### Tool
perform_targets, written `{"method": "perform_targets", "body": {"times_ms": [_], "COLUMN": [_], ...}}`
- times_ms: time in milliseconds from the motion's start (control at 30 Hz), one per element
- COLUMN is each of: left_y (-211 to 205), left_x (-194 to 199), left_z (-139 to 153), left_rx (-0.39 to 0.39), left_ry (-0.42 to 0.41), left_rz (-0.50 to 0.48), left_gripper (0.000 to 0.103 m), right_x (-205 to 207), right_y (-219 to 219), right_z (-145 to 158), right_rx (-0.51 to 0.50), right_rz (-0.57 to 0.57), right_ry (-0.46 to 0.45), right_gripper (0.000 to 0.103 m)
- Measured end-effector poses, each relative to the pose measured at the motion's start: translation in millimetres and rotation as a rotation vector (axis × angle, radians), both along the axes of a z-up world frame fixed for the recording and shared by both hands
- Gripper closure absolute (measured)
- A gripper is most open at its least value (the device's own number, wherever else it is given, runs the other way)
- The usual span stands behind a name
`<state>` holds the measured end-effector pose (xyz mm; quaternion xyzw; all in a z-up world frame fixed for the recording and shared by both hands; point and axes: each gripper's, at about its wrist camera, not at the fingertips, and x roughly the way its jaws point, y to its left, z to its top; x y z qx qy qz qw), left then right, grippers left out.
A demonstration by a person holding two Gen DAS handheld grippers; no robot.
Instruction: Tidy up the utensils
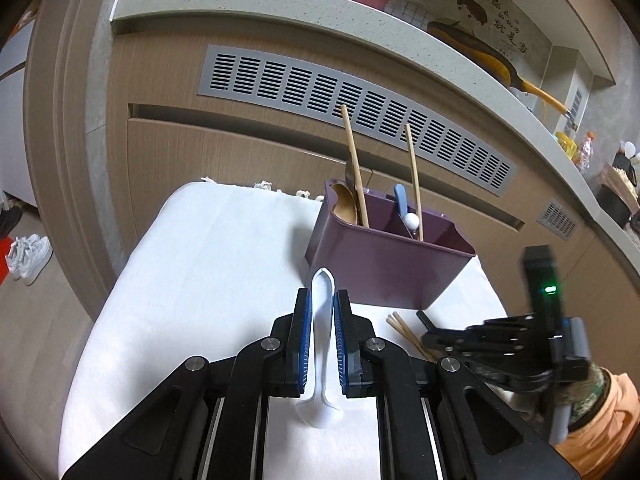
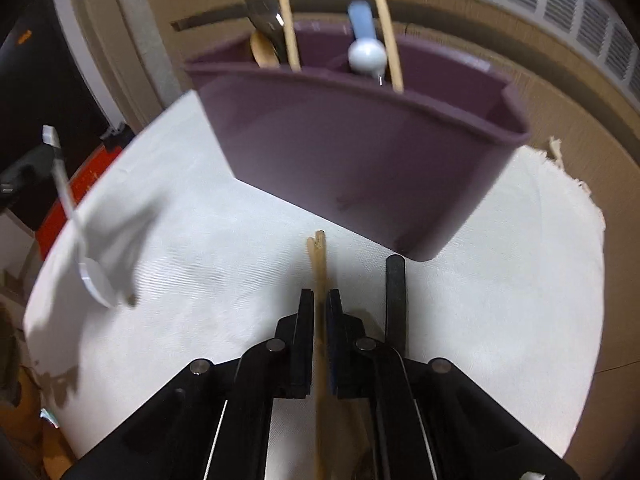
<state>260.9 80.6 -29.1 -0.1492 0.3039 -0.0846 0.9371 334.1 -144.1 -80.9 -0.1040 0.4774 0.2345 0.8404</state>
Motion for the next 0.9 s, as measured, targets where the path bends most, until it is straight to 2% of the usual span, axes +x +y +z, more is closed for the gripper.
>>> {"method": "perform_targets", "body": {"times_ms": [100,200,300,333,367,567,633,733,900], "left_y": [-6,-11,-18,-19,-21,-20,-19,-19,-20], "left_x": [-6,-8,-13,-14,-17,-18,-15,-11,-9], "left_z": [3,6,9,10,12,10,5,-2,-7], "left_rx": [0.005,-0.001,0.008,0.016,0.029,0.047,0.035,0.019,0.009], "left_ry": [-0.002,0.004,0.002,-0.001,-0.007,-0.009,0.007,0.025,0.033], "left_rz": [-0.01,-0.024,-0.026,-0.028,-0.026,-0.03,-0.033,-0.044,-0.06], "left_gripper": [0.092,0.091,0.091,0.091,0.091,0.091,0.091,0.091,0.091], "right_x": [-20,-28,-12,-3,4,37,36,27,-4], "right_y": [-9,-9,5,10,13,17,21,25,12], "right_z": [20,26,15,6,0,-31,-30,-20,16], "right_rx": [0.034,0.017,0.008,0.003,0.001,0.041,0.031,0.0,0.069], "right_rz": [0.016,0.025,0.036,0.023,0.013,-0.016,-0.003,0.005,0.025], "right_ry": [-0.038,-0.084,-0.062,-0.05,-0.045,0.037,0.022,0.017,-0.037], "right_gripper": [0.096,0.096,0.093,0.086,0.083,0.083,0.083,0.096,0.096]}}
